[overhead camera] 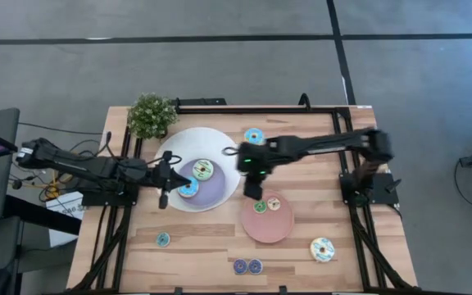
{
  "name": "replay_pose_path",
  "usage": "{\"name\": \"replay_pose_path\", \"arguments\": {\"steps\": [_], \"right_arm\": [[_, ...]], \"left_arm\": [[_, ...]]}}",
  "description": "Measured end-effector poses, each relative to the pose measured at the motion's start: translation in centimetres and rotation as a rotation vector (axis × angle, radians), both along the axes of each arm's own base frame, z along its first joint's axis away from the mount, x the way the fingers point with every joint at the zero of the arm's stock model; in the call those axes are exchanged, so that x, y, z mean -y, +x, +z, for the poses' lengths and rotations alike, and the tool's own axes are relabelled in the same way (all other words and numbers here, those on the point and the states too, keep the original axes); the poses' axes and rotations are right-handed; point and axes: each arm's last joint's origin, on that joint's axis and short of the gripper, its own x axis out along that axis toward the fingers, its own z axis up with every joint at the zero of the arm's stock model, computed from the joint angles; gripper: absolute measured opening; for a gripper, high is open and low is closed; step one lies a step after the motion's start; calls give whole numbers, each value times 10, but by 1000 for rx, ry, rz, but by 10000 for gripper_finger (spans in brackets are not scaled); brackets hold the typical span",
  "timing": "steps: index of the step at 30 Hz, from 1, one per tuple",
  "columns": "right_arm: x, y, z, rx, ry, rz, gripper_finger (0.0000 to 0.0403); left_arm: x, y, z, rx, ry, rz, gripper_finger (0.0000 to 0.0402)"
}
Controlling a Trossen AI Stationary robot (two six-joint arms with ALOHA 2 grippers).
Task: Pick & Place donuts
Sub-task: Put the big light blue donut on the purple plate
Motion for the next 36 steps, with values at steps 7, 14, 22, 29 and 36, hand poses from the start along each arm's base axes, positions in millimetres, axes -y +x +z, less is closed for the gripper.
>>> {"name": "replay_pose_path", "arguments": {"steps": [7, 14, 22, 29, 36], "right_arm": [[7, -87, -4, 110, 16, -87, 1], [15, -141, -7, 176, 7, -139, 1], [29, -163, -12, 184, -77, -224, 1], [40, -161, -23, 117, -88, -253, 1], [42, -157, -29, 92, -115, -205, 1]], "left_arm": [[4, 31, 4, -48, 26, 51, 0], [6, 65, 11, -106, 60, 103, 0], [9, 105, 15, -160, 74, 119, 0], [13, 131, 17, -182, 90, 117, 0], [12, 141, 20, -181, 102, 147, 0]]}}
